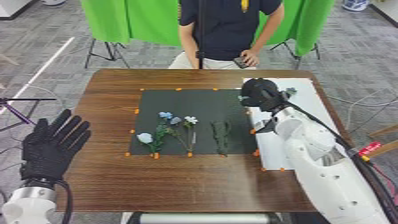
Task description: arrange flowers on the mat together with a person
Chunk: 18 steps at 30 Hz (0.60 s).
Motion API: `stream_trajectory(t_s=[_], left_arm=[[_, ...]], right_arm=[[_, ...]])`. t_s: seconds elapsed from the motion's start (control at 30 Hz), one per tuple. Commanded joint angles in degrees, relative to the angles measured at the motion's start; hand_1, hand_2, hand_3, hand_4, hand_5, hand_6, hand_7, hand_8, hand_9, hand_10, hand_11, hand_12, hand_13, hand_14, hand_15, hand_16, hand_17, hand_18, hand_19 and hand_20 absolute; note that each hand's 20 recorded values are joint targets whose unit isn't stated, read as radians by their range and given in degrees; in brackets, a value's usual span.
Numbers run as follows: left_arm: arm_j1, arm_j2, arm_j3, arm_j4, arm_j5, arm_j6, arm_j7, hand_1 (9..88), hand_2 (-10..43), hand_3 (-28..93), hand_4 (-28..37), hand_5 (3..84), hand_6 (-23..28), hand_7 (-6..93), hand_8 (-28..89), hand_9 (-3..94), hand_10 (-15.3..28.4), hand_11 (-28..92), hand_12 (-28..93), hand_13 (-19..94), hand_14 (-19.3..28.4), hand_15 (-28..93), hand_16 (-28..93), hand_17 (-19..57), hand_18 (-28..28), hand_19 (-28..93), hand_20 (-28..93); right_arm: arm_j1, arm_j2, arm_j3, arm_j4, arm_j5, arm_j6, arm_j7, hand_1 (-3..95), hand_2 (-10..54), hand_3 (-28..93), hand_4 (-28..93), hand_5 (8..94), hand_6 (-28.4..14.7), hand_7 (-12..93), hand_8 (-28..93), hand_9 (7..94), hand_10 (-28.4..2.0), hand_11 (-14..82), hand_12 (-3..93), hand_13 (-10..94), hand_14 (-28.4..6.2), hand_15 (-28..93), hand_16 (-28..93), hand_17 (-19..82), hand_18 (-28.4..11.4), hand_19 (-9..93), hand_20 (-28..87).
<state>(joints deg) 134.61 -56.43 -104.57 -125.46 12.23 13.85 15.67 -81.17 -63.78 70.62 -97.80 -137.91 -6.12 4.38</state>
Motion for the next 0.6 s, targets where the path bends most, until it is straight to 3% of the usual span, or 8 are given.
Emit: stream_trajectory(t_s=[0.03,0.17,0.3,0.4,0.5,0.6], left_arm=[[-0.07,-0.32,0.18,0.42,-1.15,-0.44,-0.9,27.0,14.1,69,-28.3,44.4,7.4,10.3,-9,40.7,15.1,16,10,32,16.3,29,-4,-1.9,14.7,29,11],[0.28,-0.34,0.13,0.41,-2.35,0.1,-0.36,27.0,14.1,69,-28.3,44.5,7.4,10.2,-9,40.7,15.0,16,10,32,16.2,29,-4,-1.9,14.7,29,11],[0.46,-0.28,0.01,0.43,-2.1,-0.37,-1.64,27.0,14.1,69,-28.3,44.6,7.3,10.2,-9,40.7,15.1,16,10,32,16.3,30,-4,-1.9,14.7,29,11],[0.47,-0.31,0.15,0.49,-2.37,-0.38,-1.73,27.1,14.1,69,-28.3,44.6,7.3,10.3,-9,40.7,15.1,16,10,32,16.3,30,-4,-1.9,14.7,29,11],[0.58,-0.26,0.02,0.46,-2.6,-0.54,-1.44,27.0,14.1,69,-28.3,44.6,7.4,10.3,-9,40.8,15.2,16,10,32,16.3,30,-4,-1.9,14.7,29,11],[0.72,-0.02,-0.04,0.32,-2.69,-0.14,-0.7,26.9,14.1,69,-28.3,44.5,7.4,10.3,-9,40.8,15.1,16,10,32,16.2,30,-4,-1.9,14.7,29,11]], right_arm=[[-2.07,-5.04,-3.42,1.35,-2.47,-4.71,-1.62,56.3,-9.5,69,-28,60.9,2.4,42,-11,68.6,-8.8,14.7,41.8,55,-6.1,50,38,25,-18.5,71,31],[-3.15,-4.81,-3.58,0.92,-3.08,-4.87,-1.93,55.6,-9.5,69,-28,60.2,2.1,42,-11,67.3,-9.2,16.5,40.3,54,-6.5,51,37,25,-18.5,71,31],[-3.8,-4.23,-3.74,0.49,-2.55,-4.58,-1.36,54.6,-9.5,70,-28,59.5,1.7,42,-11,65.5,-9.6,19.9,37.7,54,-7.1,52,35,25,-18.5,71,30],[-4.27,-4.24,-4.05,0.1,-2.5,-3.65,-1.14,53.2,-9.5,72,-28,58.4,1.5,40,-11,63.1,-10.1,23.4,33.9,53,-7.0,53,34,24,-18.5,71,30],[-4.84,-4.34,-3.95,-0.51,-3.21,-3.5,-1.79,50.5,-9.5,75,-28,57.1,1.7,35,-11,58.3,-11.6,29.7,24.0,51,-7.8,55,31,23,-18.5,71,28],[-4.65,-4.22,-4.0,-0.76,-3.12,-3.53,-1.94,49.2,-9.5,76,-28,56.5,1.7,34,-12,56.7,-11.6,33.2,23.4,50,-8.1,55,29,23,-18.3,70,27]])
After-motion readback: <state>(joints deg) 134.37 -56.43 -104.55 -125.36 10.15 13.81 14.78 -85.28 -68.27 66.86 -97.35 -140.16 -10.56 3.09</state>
